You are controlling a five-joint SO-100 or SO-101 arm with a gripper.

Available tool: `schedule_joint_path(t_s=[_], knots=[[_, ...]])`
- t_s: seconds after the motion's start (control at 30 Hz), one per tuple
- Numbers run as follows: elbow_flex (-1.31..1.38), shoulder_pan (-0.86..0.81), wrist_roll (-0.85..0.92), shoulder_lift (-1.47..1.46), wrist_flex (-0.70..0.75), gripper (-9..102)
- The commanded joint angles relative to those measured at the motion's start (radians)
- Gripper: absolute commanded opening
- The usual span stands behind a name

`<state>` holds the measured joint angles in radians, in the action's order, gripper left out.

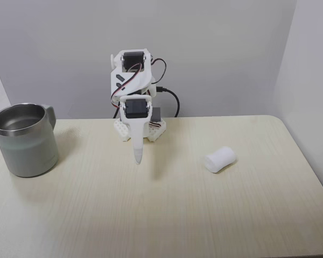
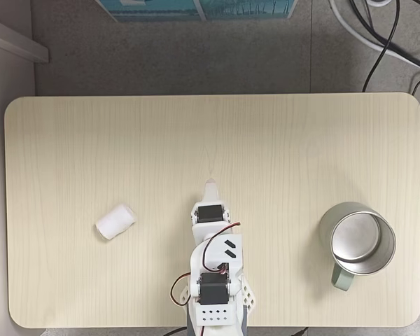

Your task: Grasp a dressing and put it in the cup.

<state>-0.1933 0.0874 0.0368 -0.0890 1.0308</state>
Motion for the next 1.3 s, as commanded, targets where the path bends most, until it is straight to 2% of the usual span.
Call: schedule_joint_path(t_s=[0.0, 0.83, 1.03, 1.27], knots=[[-0.005, -0.072, -0.003, 0.003, -0.002, 0], [-0.061, -0.063, 0.023, 0.003, 0.0, 0], [-0.258, 0.043, 0.084, 0.031, 0.11, 0], [-0.678, 0.265, 0.143, 0.391, 0.302, 0]])
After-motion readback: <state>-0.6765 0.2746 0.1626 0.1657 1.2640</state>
